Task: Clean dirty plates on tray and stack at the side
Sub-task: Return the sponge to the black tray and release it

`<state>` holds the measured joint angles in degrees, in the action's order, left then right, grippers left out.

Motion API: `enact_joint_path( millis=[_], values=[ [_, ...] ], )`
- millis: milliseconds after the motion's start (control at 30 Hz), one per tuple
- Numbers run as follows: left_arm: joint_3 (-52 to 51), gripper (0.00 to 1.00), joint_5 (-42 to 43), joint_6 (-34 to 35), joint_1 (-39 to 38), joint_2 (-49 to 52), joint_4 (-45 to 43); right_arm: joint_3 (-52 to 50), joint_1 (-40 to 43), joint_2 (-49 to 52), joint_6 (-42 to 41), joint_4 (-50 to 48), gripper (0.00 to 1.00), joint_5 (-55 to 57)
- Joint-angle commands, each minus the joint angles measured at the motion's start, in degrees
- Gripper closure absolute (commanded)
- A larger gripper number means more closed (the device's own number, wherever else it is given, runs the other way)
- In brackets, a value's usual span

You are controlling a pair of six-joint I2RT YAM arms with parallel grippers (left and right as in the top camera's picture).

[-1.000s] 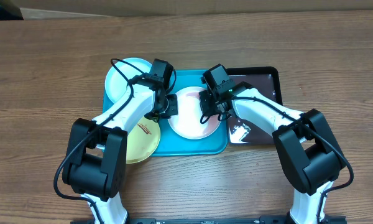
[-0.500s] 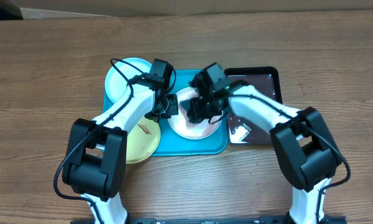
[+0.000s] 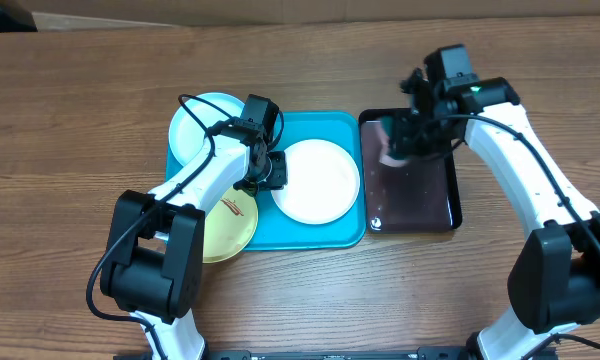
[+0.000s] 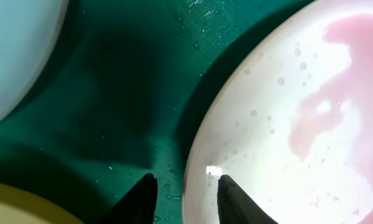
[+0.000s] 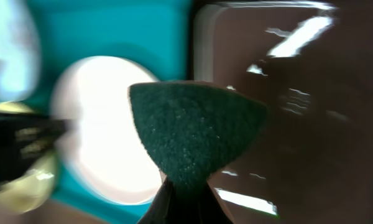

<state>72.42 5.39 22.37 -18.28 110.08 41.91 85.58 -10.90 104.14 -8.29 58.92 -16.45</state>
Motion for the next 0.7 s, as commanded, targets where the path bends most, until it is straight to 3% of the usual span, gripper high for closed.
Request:
enact_joint_path(
  millis=[0, 267, 300, 433, 467, 533, 600, 667],
  values=[
    [0.9, 0.65, 0.4, 0.9, -0.5, 0.9, -0.3, -3.8, 1.1, 0.2, 1.3, -0.4, 0.96, 12.2],
    [0.9, 0.6, 0.4, 1.7, -1.0, 1.7, -0.8, -16.3, 0.9, 0.2, 1.2, -13.0, 0.96, 19.2],
    [0.9, 0.6, 0.4, 1.7, -1.0, 2.0, -0.8, -16.7, 0.9, 0.2, 1.2, -13.8, 0.91, 19.2],
    [0.9, 0.59, 0.4, 1.7, -1.0, 2.9, -0.8, -16.7, 0.9, 0.2, 1.1, -15.4, 0.5, 19.1],
    [0.9, 0.59, 0.4, 1.7, -1.0, 3.1, -0.8, -16.3, 0.9, 0.2, 1.0, -15.4, 0.46, 19.1],
    [0.9, 0.59, 0.4, 1.7, -1.0, 3.7, -0.8, -14.3, 1.4, 0.2, 0.5, -14.4, 0.45, 19.1],
    [0.9, 0.68, 0.4, 1.7, -1.0, 4.3, -0.8, -11.8, 2.1, 0.1, -0.7, -12.5, 0.47, 19.2],
    [0.9, 0.86, 0.4, 1.7, -1.0, 4.7, -0.8, -7.3, 3.8, 0.1, -1.8, -9.2, 0.48, 19.2]
  ],
)
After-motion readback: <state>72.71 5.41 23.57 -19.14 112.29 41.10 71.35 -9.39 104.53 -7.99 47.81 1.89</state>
